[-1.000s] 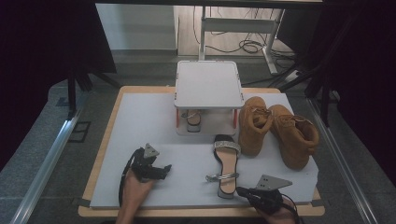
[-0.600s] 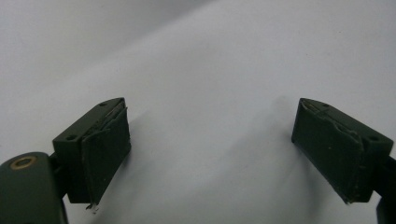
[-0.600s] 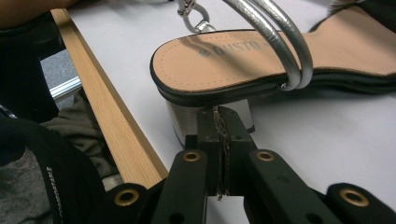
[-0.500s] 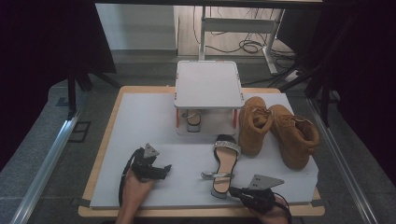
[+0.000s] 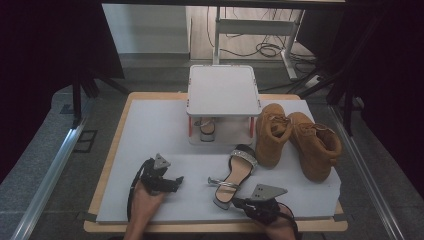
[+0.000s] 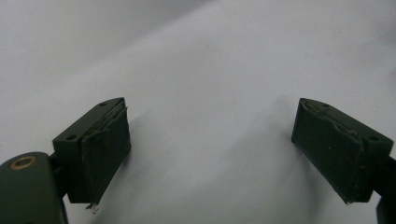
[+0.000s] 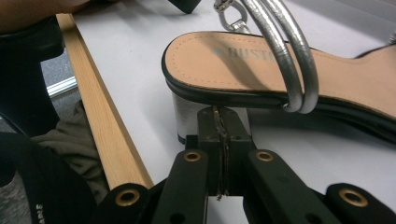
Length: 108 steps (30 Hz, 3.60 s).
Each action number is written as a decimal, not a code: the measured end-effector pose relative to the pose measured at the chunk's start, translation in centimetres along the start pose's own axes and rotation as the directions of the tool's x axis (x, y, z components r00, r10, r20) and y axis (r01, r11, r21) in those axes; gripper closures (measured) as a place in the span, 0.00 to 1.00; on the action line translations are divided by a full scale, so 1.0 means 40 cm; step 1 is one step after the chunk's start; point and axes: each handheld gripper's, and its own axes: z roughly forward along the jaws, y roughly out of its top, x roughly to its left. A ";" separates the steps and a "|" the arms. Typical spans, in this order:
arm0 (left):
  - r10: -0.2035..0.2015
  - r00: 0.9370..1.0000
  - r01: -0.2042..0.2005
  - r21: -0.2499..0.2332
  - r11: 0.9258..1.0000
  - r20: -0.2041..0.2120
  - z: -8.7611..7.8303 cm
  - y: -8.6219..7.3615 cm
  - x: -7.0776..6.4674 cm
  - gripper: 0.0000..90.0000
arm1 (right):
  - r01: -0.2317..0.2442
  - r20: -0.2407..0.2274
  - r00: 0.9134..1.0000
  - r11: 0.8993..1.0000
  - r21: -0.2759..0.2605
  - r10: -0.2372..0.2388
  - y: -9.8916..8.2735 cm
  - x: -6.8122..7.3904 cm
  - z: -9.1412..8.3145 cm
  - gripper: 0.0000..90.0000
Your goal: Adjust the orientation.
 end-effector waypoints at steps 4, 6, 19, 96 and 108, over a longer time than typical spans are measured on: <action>0.000 1.000 0.000 0.000 1.000 0.000 0.000 0.000 0.000 0.13 | 0.006 -0.007 1.000 1.000 0.000 -0.006 0.012 0.002 0.019 0.99; 0.000 1.000 0.000 0.001 1.000 0.000 0.000 0.000 0.000 0.13 | 0.009 -0.008 1.000 1.000 -0.001 -0.009 0.015 0.002 0.023 0.99; 0.000 1.000 0.000 0.001 1.000 0.000 0.000 0.000 0.000 0.13 | 0.027 -0.022 0.999 1.000 -0.008 -0.027 0.052 0.005 0.083 0.99; 0.001 1.000 -0.001 0.003 1.000 0.010 -0.002 0.001 0.001 0.15 | -0.296 0.480 0.843 0.954 0.040 0.242 -0.077 -0.243 -0.100 0.15; 0.008 0.998 -0.006 -0.034 0.999 0.059 -0.047 0.002 -0.024 0.17 | -0.294 0.478 0.844 0.955 0.033 0.243 -0.079 -0.243 -0.099 0.14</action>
